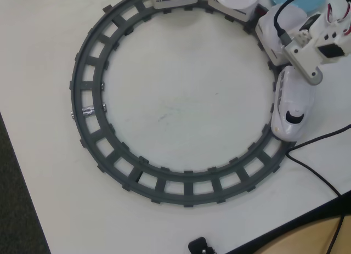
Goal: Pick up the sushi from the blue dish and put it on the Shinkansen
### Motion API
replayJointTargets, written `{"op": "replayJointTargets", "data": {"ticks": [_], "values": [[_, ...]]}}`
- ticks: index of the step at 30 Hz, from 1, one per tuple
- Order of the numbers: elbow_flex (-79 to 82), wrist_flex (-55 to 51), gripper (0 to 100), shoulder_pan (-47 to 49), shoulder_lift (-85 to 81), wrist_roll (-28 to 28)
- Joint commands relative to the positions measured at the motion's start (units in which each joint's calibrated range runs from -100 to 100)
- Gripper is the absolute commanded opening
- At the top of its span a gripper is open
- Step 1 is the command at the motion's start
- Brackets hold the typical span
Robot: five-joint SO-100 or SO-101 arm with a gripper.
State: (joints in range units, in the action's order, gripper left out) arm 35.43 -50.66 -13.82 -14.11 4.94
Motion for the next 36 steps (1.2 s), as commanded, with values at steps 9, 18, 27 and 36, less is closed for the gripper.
{"op": "replayJointTargets", "data": {"ticks": [9, 18, 27, 36], "values": [[-1.95, 1.4, 1, -0.26, 0.37, -0.17], [-4.47, 0.63, 1, -0.35, 0.2, -0.17], [-4.47, 0.63, 1, -0.35, 0.2, -0.17], [-3.93, -7.32, 15, -0.08, -0.55, -0.17]]}}
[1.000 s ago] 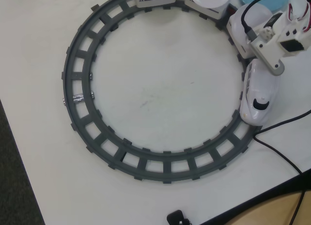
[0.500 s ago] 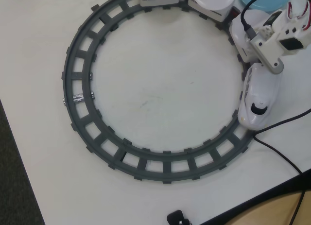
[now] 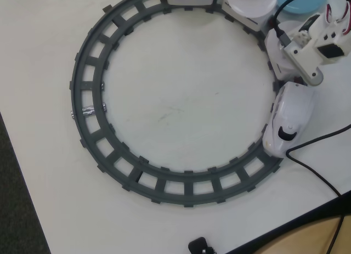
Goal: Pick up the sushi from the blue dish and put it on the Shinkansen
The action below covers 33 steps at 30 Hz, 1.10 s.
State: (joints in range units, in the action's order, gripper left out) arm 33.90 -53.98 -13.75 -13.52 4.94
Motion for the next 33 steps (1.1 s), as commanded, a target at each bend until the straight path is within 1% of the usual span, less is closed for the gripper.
{"op": "replayJointTargets", "data": {"ticks": [1, 3, 6, 10, 14, 17, 20, 24, 26, 29, 33], "values": [[-2.31, -5.37, 18, -0.07, -1.97, -0.17], [-2.4, -8.02, 23, 0.01, -3.64, -0.17], [-2.66, -10.67, 28, -0.25, -6.9, -0.17], [-2.66, -13.93, 29, -0.25, -14.25, 0.25], [0.03, -18.21, 29, -1.31, -29.87, -0.12], [8.47, -18.38, 29, -7.47, -42.06, -0.12], [19.69, -18.12, 29, -15.57, -51.33, -0.75], [35.22, -15.21, 29, -23.84, -60.18, -6.62], [42.49, -12.81, 29, -25.6, -63.94, -8.09], [51.28, -11.79, 29, -25.87, -69.37, -8.3], [57.03, -12.56, 28, -26.13, -75.8, -8.35]]}}
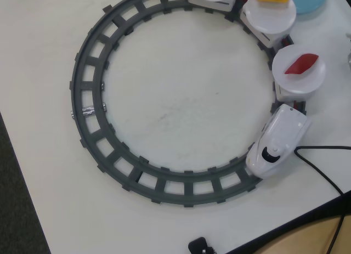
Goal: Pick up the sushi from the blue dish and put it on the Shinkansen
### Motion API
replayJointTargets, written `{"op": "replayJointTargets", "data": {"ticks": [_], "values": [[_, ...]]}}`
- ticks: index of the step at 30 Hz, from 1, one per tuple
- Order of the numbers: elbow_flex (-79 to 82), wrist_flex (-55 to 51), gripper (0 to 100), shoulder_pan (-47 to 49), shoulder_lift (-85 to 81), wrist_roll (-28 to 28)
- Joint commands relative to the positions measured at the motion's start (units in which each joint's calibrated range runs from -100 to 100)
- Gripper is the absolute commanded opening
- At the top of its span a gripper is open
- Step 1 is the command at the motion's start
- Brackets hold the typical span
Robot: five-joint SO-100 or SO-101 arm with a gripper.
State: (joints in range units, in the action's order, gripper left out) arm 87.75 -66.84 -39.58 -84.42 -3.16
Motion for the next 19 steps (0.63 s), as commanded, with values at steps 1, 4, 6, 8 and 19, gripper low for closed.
{"op": "replayJointTargets", "data": {"ticks": [1, 4, 6, 8, 19], "values": [[3.36, -0.89, 28, -0.29, -6.14, -0.25], [3.9, -5.09, 28, -0.47, -9.57, -0.25], [4.26, -6.03, 28, -1.97, -11.49, -0.25], [4.71, -6.54, 28, -3.55, -13.57, 0.12], [4.89, -6.89, 28, -4.87, -14.41, -0.19]]}}
